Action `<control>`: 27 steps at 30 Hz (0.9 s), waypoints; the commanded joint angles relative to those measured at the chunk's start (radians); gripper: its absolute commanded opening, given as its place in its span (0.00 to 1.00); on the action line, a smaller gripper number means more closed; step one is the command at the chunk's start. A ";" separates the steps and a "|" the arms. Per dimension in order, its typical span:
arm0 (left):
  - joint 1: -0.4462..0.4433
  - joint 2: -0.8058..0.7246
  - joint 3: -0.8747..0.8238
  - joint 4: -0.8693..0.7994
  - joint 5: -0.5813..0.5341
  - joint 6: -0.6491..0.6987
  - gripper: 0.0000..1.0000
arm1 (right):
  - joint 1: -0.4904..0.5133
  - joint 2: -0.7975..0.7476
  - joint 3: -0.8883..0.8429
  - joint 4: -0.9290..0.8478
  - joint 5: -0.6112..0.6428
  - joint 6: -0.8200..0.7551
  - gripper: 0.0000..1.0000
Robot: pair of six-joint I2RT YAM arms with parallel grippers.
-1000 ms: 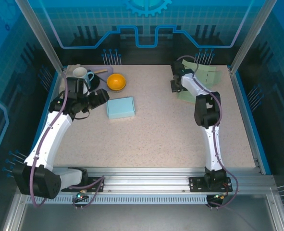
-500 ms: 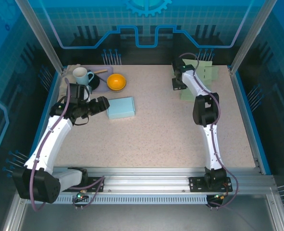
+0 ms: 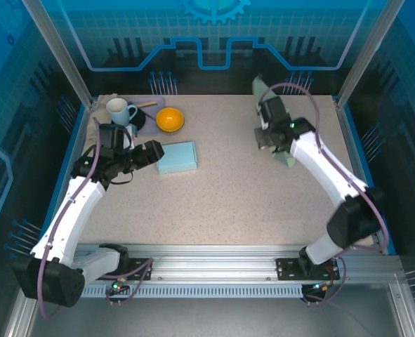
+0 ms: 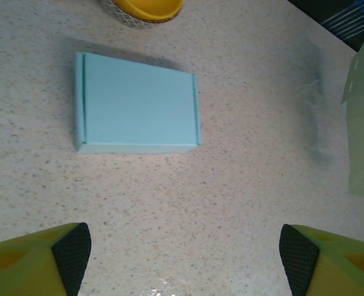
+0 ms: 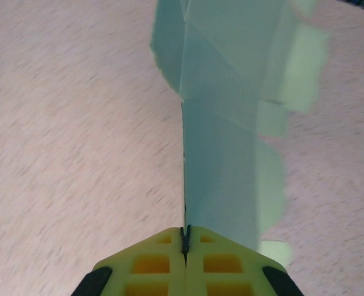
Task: Fold the paper box
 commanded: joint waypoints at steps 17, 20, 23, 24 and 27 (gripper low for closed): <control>-0.325 0.152 -0.154 0.227 -0.046 -0.220 0.84 | 0.293 -0.205 -0.333 0.068 -0.080 0.162 0.51; -0.380 0.249 -0.167 0.305 -0.048 -0.263 0.84 | 0.242 -0.257 -0.337 0.087 -0.082 0.123 0.51; -0.419 0.348 -0.167 0.383 -0.051 -0.294 0.84 | 0.190 -0.311 -0.358 0.114 -0.084 0.096 0.51; -0.427 0.380 -0.166 0.410 -0.047 -0.302 0.84 | 0.173 -0.331 -0.370 0.130 -0.088 0.092 0.51; -0.445 0.477 -0.144 0.474 -0.056 -0.318 0.84 | 0.128 -0.395 -0.415 0.191 -0.132 0.069 0.54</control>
